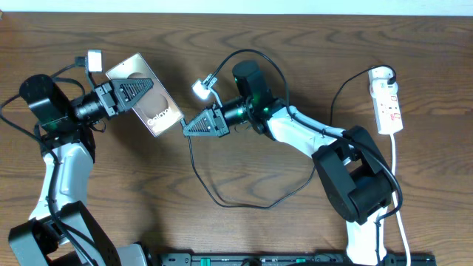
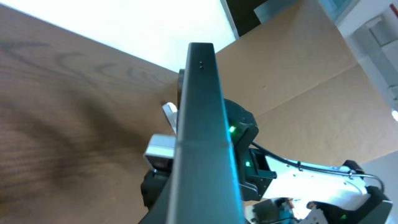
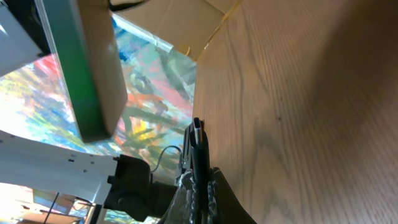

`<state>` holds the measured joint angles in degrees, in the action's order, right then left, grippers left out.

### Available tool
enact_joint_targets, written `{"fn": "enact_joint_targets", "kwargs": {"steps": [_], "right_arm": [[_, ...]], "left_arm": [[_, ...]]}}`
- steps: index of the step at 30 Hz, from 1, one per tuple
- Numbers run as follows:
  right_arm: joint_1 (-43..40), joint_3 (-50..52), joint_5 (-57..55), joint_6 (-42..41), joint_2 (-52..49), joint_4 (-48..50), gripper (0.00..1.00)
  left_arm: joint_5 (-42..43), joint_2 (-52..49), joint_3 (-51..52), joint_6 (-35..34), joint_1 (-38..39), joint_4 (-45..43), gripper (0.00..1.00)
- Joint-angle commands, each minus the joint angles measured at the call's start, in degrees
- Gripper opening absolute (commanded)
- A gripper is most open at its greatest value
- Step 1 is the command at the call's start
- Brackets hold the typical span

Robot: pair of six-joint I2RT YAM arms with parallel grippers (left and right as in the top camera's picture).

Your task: Plug charger to phone and switch on socket

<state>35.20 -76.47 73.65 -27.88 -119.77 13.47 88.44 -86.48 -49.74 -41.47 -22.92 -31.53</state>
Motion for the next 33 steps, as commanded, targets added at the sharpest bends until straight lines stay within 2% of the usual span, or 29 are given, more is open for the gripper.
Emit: {"fn": "enact_joint_targets", "kwargs": {"steps": [1, 13, 33], "right_arm": [[2.34, -0.28, 2.36, 4.39, 0.83, -0.66, 0.01], [3.04, -0.28, 8.00, 15.96, 0.83, -0.66, 0.01], [3.04, -0.28, 6.19, 18.12, 0.83, 1.38, 0.01]], "left_arm": [[1.68, 0.63, -0.07, 1.27, 0.13, -1.16, 0.07], [1.68, 0.63, -0.07, 2.58, 0.11, -1.14, 0.07], [1.68, 0.63, -0.07, 2.91, 0.52, -0.35, 0.07]]}}
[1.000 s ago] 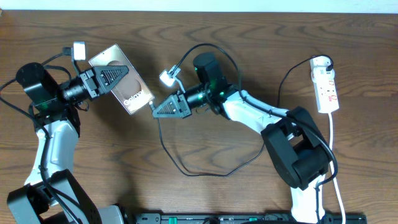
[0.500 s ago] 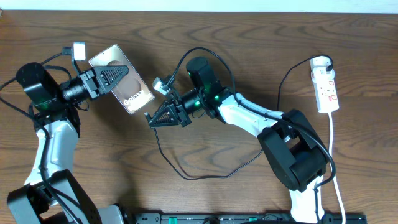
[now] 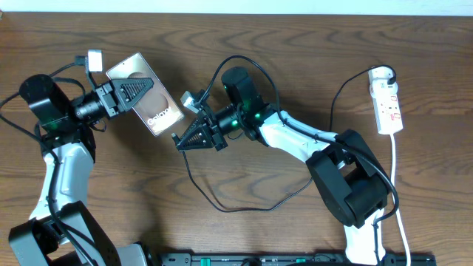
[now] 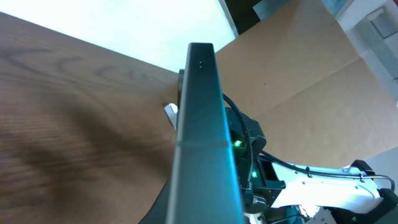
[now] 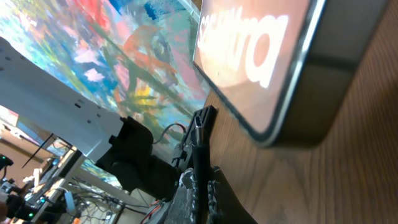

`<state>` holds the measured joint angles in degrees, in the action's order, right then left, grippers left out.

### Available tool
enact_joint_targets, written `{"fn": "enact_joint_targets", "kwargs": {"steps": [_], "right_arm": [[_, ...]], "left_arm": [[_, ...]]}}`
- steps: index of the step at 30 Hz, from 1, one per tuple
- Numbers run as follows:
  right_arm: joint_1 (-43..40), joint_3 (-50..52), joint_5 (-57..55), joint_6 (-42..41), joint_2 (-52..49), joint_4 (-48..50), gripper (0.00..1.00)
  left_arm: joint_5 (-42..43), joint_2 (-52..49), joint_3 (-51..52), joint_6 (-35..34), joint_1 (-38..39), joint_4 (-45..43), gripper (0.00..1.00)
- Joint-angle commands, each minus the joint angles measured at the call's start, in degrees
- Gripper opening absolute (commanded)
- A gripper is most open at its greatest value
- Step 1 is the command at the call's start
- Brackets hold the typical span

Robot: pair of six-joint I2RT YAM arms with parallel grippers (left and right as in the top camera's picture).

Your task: Plug charger to phone and switch on socket

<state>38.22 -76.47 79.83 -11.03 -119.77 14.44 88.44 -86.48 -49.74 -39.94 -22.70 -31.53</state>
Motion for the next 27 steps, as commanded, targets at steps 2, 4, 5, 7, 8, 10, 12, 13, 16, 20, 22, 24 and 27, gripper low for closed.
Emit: {"fn": "enact_joint_targets", "kwargs": {"steps": [2, 4, 5, 7, 8, 10, 12, 13, 16, 20, 22, 24, 27], "right_arm": [[0.02, -0.28, 0.00, 1.25, 0.83, 1.07, 0.01], [0.02, -0.28, -0.04, 1.27, 0.83, 1.81, 0.01], [0.00, -0.28, -0.11, 1.25, 0.83, 2.40, 0.01], [-0.07, -0.31, -0.44, 1.22, 0.83, 2.84, 0.01], [-0.15, -0.31, -0.68, 1.16, 0.83, 2.84, 0.01], [-0.44, -0.31, -0.90, 0.57, 0.83, 2.84, 0.01], [-0.52, -0.31, -0.87, 0.55, 0.83, 2.82, 0.01], [-0.52, -0.31, -0.90, 0.55, 0.83, 2.86, 0.01], [-0.52, -0.31, -1.11, 0.52, 0.83, 2.91, 0.01], [-0.66, -0.31, -1.84, 0.37, 0.83, 2.91, 0.01], [-0.81, -0.31, -1.90, 0.37, 0.83, 2.91, 0.01], [-1.03, -0.31, -1.90, 0.37, 0.83, 2.91, 0.01], [-1.20, -0.31, -1.88, 0.37, 0.83, 3.04, 0.01]], "left_arm": [[1.68, 0.63, -0.07, 1.38, 0.31, -0.24, 0.07], [1.68, 0.63, -0.07, 1.38, 0.31, -0.22, 0.07], [1.68, 0.63, -0.07, 1.38, 0.42, -0.24, 0.07], [1.68, 0.63, -0.07, 1.38, 0.46, -0.17, 0.08], [1.68, 0.63, -0.07, 1.38, 0.46, 0.11, 0.07], [1.68, 0.63, -0.07, 1.40, 0.46, 0.94, 0.07], [1.68, 0.63, -0.07, 1.42, 0.50, 1.27, 0.07], [1.68, 0.63, -0.07, 1.60, 0.50, 1.27, 0.07], [1.68, 0.63, -0.07, 1.60, 0.57, 1.31, 0.07], [1.68, 0.63, -0.07, 1.60, 0.55, 1.51, 0.07], [1.68, 0.63, -0.07, 1.60, 0.55, 1.51, 0.07], [1.68, 0.63, -0.07, 1.60, 0.55, 1.51, 0.07], [1.68, 0.63, -0.07, 1.62, 0.55, 1.49, 0.07]]}}
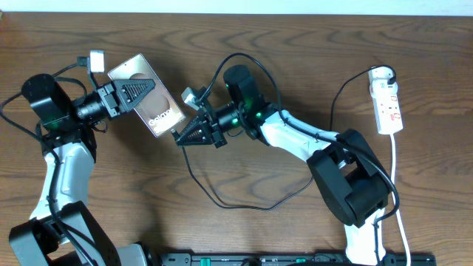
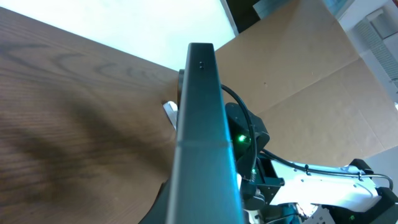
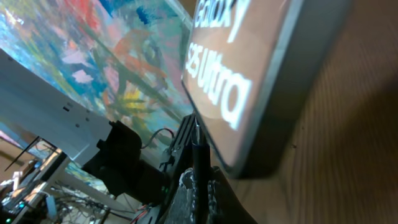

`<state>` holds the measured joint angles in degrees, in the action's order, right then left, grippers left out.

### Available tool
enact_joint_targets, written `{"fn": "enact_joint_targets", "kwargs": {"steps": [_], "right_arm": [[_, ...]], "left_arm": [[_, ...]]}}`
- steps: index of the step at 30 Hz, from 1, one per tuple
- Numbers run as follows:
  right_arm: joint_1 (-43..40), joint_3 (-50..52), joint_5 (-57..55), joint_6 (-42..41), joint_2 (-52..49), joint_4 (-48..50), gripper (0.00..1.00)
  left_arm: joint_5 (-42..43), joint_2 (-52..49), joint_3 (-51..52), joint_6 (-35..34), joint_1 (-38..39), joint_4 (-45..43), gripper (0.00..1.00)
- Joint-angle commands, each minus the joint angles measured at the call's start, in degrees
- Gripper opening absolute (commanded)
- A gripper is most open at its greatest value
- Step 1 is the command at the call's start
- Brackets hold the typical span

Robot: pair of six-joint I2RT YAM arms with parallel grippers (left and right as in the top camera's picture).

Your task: Plug charger to phone and switch on socket

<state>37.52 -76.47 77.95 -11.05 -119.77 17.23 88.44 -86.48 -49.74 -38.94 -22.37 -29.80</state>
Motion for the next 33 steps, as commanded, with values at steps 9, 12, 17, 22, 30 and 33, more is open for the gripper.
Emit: {"fn": "enact_joint_targets", "kwargs": {"steps": [9, 12, 17, 22, 30, 33], "right_arm": [[-0.66, -0.31, 0.63, -1.18, 0.83, 1.90, 0.01], [-0.35, -0.31, 0.61, -1.62, 0.83, 2.27, 0.01], [-0.28, -0.31, 0.39, -1.86, 0.83, 2.19, 0.01], [-0.28, -0.31, 0.22, -2.21, 0.83, 2.10, 0.01], [-0.28, -0.31, -0.09, -3.56, 0.83, 2.25, 0.01], [-0.22, -0.31, -0.63, -4.15, 0.83, 2.29, 0.01]], "left_arm": [[1.68, 0.63, -0.07, 0.83, 0.22, -0.24, 0.07], [1.68, 0.63, -0.07, 0.83, 0.22, -0.24, 0.07], [1.68, 0.63, -0.07, 0.81, 0.22, -0.24, 0.07], [1.68, 0.63, -0.07, 0.79, 0.22, -0.24, 0.07], [1.66, 0.63, -0.07, 0.79, 0.22, -0.22, 0.07], [1.68, 0.63, -0.07, 0.79, 0.22, -0.22, 0.07]]}}
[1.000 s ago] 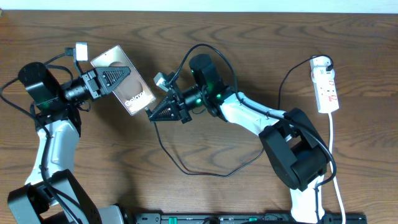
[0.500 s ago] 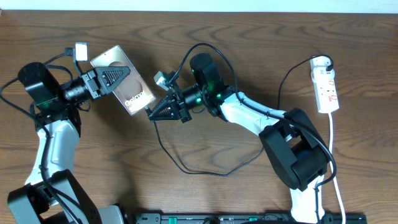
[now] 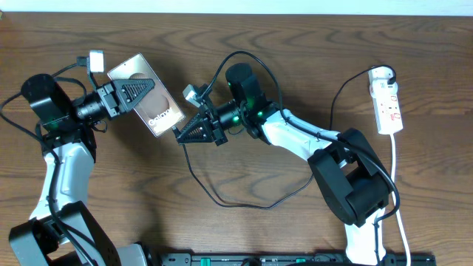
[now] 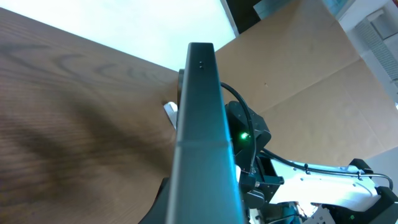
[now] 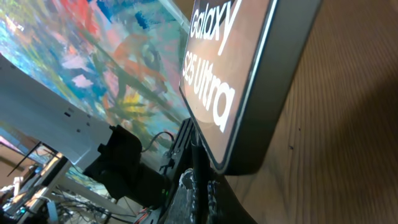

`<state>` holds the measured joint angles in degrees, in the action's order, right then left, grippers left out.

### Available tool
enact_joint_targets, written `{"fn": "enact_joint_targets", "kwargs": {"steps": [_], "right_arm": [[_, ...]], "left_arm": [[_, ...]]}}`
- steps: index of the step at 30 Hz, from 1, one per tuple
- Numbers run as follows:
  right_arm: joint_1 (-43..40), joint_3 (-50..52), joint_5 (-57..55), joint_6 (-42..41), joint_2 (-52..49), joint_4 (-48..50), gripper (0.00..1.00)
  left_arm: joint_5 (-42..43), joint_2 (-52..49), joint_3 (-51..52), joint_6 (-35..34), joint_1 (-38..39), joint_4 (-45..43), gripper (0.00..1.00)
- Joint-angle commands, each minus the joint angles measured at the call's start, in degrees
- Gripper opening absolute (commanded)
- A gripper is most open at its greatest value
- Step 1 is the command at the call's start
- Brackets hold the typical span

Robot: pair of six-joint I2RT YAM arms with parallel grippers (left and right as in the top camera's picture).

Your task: Plug charger to phone and switch on socket

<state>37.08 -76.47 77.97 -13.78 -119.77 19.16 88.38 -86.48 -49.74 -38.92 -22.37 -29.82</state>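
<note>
A phone (image 3: 145, 94) with a "Galaxy" screen is held tilted above the table, my left gripper (image 3: 135, 91) shut on its upper half. The left wrist view shows it edge-on (image 4: 202, 118). My right gripper (image 3: 182, 134) is shut on the black charger plug (image 5: 195, 146). The plug's tip sits right at the phone's lower end (image 5: 249, 93); I cannot tell whether it is inserted. The black cable (image 3: 222, 201) loops down over the table. The white socket strip (image 3: 386, 99) lies at the far right, away from both grippers.
A white cable (image 3: 397, 199) runs from the socket strip along the right side of the table. A black rail (image 3: 281, 258) lies along the front edge. Brown cardboard (image 4: 298, 68) stands beyond the table.
My right gripper has edged slightly up and right with the plug; in the right wrist view the phone's lower end now covers the plug's tip. The left gripper and phone have barely shifted.
My left gripper held the phone raised at every moment. The right gripper, shut on the plug, was first to the right of the phone's lower end and apart from it. Then it was lower and further left, then at the phone's bottom corner, where it still is.
</note>
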Motion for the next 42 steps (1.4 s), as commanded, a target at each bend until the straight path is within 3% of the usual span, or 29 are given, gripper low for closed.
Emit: {"fn": "enact_joint_targets", "kwargs": {"steps": [1, 42], "right_arm": [[0.22, -0.31, -0.98, -1.68, 0.83, 0.35, 0.01], [-1.42, -0.31, -1.31, -3.43, 0.83, 1.92, 0.01]], "left_arm": [[1.73, 0.63, -0.07, 0.76, 0.22, -0.20, 0.07], [1.77, 0.63, -0.07, 1.25, 0.22, -0.22, 0.07]]}}
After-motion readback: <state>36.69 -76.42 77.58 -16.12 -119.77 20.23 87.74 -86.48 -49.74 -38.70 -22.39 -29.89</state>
